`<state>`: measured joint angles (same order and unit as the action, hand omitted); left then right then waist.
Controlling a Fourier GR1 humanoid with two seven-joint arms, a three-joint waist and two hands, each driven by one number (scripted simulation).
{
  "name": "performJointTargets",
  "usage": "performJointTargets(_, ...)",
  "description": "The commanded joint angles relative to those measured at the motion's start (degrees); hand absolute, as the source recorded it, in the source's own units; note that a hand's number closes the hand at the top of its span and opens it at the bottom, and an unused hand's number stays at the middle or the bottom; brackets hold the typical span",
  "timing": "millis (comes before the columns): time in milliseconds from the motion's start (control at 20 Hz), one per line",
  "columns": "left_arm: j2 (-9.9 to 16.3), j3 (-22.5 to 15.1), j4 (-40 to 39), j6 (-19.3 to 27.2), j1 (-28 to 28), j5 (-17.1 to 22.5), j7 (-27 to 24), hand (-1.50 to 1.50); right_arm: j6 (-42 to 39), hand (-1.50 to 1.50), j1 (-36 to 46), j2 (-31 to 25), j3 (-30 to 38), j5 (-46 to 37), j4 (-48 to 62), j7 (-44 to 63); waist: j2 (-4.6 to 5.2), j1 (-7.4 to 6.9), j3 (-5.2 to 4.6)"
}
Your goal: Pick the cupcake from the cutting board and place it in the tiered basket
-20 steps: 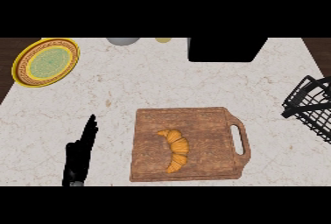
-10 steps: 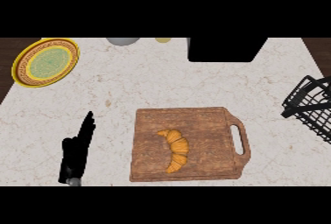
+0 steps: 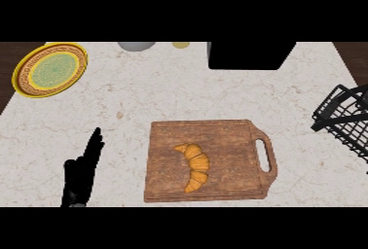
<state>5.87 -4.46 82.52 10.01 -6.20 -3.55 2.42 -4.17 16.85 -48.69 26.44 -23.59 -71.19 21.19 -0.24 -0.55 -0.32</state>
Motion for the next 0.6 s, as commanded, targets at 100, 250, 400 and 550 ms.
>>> performJointTargets(100,0.3,1.4,-1.0,0.1,1.3,0.3,-0.1,0.0,-0.3,-1.5,5.3,5.9,4.5,8.4,8.2,-0.8,0.42,-0.36,0.37)
performJointTargets(250,-0.3,0.8,-1.7,0.3,2.0,-0.1,0.6,0.0,1.8,-1.5,5.5,8.5,6.9,11.0,10.6,-6.5,0.36,0.16,0.38)
performJointTargets(400,-0.9,-0.3,0.1,0.6,1.2,-0.8,1.0,0.0,3.1,-1.5,8.4,9.3,9.1,13.7,11.0,-6.8,0.26,0.09,0.37)
performJointTargets(550,0.0,0.8,-1.5,-1.1,0.5,0.5,-0.9,0.0,0.7,-1.5,10.2,6.8,13.2,18.1,13.9,-8.4,0.27,0.19,0.35)
